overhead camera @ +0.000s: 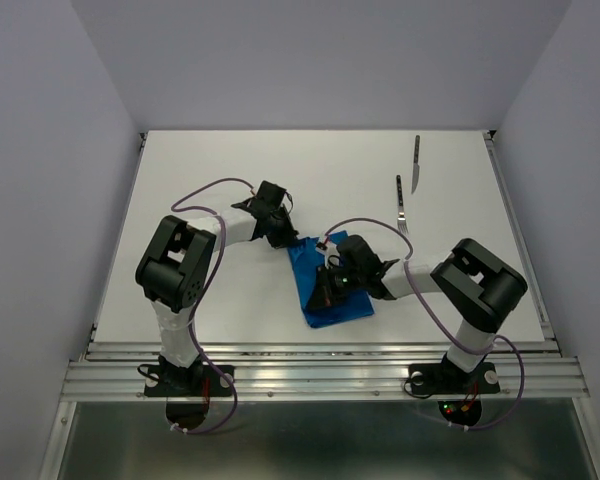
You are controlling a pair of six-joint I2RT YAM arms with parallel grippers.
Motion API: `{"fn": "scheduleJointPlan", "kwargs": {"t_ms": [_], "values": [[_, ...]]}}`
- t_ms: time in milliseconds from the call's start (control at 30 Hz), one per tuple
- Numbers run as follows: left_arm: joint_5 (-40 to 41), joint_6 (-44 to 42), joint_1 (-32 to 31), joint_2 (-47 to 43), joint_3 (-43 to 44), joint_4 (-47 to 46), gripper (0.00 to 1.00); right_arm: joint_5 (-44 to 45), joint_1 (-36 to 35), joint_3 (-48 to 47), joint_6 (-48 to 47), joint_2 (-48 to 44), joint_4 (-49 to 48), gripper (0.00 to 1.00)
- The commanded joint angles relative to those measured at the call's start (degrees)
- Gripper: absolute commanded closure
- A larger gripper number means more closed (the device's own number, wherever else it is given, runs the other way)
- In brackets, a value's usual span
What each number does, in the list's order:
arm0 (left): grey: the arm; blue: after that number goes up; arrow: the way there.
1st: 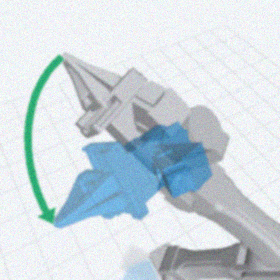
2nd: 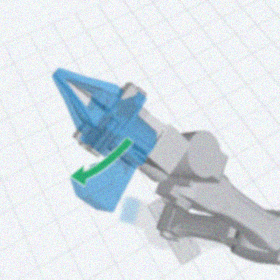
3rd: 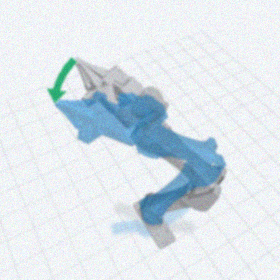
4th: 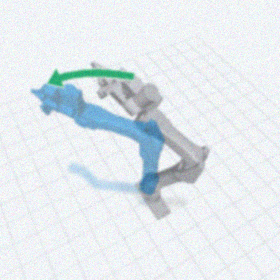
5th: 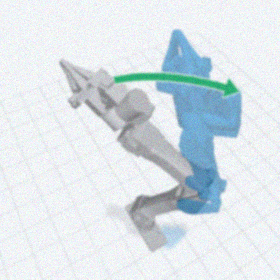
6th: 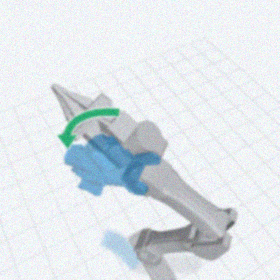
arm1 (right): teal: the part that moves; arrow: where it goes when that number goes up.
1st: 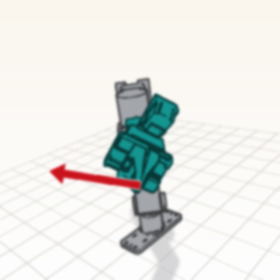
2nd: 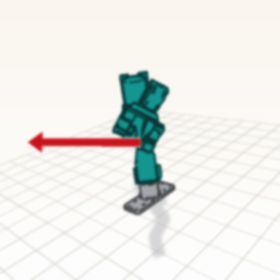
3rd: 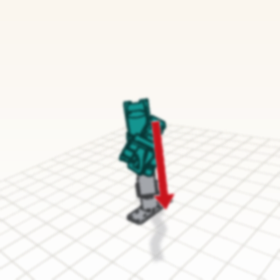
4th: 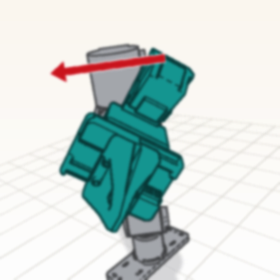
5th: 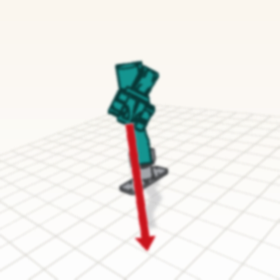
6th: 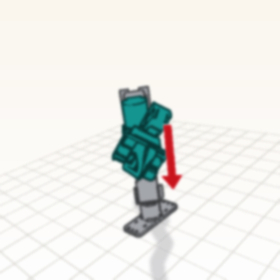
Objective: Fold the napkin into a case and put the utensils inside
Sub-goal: Smooth out the 2/3-rectangle-folded napkin at the center of the board.
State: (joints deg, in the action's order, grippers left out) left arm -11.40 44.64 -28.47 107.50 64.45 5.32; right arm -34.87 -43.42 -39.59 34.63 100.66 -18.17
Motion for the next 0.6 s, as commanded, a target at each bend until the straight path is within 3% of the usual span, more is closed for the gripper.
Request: {"fn": "scheduleJointPlan", "kwargs": {"t_ms": [0, 400, 567], "values": [[1.47, -0.7, -0.36, 2.36, 0.07, 2.32, 1.0, -0.37, -2.2, 2.24, -3.43, -2.49, 4.81, 0.99], [1.55, -0.7, -0.36, 2.71, 0.33, 2.24, 1.0, 0.42, -4.56, 6.02, -3.52, -6.87, 7.89, 0.99], [1.55, -0.7, -0.36, 2.45, 0.51, 2.32, 1.0, 4.28, -4.57, 5.76, -5.62, -12.14, 13.77, 0.99]]}}
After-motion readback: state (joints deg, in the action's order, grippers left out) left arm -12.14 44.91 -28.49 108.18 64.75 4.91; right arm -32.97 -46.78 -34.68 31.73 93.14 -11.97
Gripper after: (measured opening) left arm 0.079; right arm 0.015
